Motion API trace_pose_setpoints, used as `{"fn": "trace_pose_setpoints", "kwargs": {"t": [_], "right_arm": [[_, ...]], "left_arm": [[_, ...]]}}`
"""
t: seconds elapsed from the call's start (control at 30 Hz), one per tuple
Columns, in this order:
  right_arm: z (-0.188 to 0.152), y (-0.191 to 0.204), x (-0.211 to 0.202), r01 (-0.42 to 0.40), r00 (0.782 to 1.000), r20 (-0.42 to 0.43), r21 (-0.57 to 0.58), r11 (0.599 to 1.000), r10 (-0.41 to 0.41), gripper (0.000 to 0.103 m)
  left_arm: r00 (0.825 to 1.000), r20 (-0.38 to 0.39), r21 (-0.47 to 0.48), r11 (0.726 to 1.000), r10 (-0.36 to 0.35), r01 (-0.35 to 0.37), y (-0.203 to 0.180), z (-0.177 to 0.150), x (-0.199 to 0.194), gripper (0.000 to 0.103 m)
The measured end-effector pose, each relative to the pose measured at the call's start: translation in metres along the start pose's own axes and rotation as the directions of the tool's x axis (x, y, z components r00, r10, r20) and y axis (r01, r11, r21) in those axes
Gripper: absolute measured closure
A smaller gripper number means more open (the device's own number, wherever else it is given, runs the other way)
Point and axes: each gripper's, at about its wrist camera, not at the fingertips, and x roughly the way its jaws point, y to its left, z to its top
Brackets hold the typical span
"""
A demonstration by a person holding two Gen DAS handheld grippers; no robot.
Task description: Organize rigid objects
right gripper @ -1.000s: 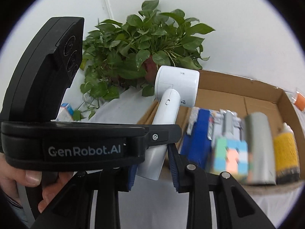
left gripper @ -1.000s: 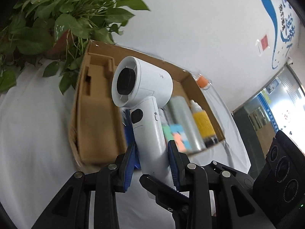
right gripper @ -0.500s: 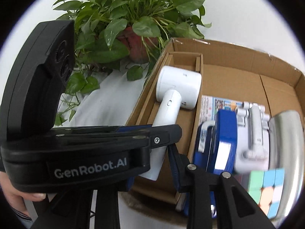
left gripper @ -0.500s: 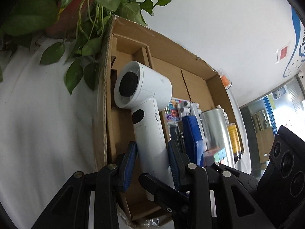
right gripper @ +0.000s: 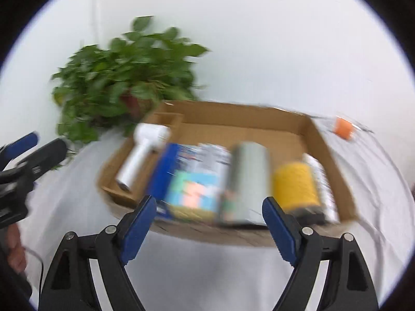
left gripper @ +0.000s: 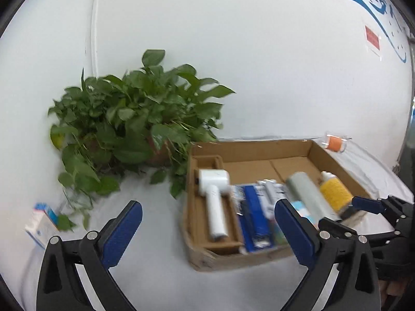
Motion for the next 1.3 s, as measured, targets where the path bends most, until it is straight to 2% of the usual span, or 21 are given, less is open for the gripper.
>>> {"fn": "trace_pose_setpoints", "kwargs": {"t": [0.13, 0.27, 0.47, 0.97, 1.3], "right_arm": [[-0.023, -0.042, -0.013, 0.035, 0.999, -0.021, 0.042, 0.999, -0.034, 0.019], [-0.03, -0.066, -0.03, 0.059, 0.998, -0.001, 0.053, 0.997, -0.059, 0.019], [-0.033, -0.078, -0.032, 0.053, 0.999, 0.002, 0.052, 0.997, -0.054, 0.015], [-0.033, -0.076, -0.032, 0.053, 0.999, 0.01, 0.042, 0.998, -0.054, 0.014], [-0.035, -0.074, -0.026, 0.054, 0.999, -0.003, 0.036, 0.998, -0.054, 0.014]], "left_arm": [[0.998, -0.027, -0.059, 0.997, -0.049, 0.048, -0.041, -0.019, -0.012, 0.0], [0.995, -0.027, -0.084, 0.992, -0.091, 0.089, -0.084, -0.032, -0.009, 0.0], [0.997, -0.022, -0.089, 0.993, -0.079, 0.077, -0.126, -0.043, -0.026, 0.0], [0.997, -0.077, -0.078, 0.997, -0.021, 0.015, -0.132, -0.044, -0.013, 0.0], [0.995, -0.093, -0.076, 0.997, -0.033, 0.026, -0.12, -0.048, -0.001, 0.0]]}}
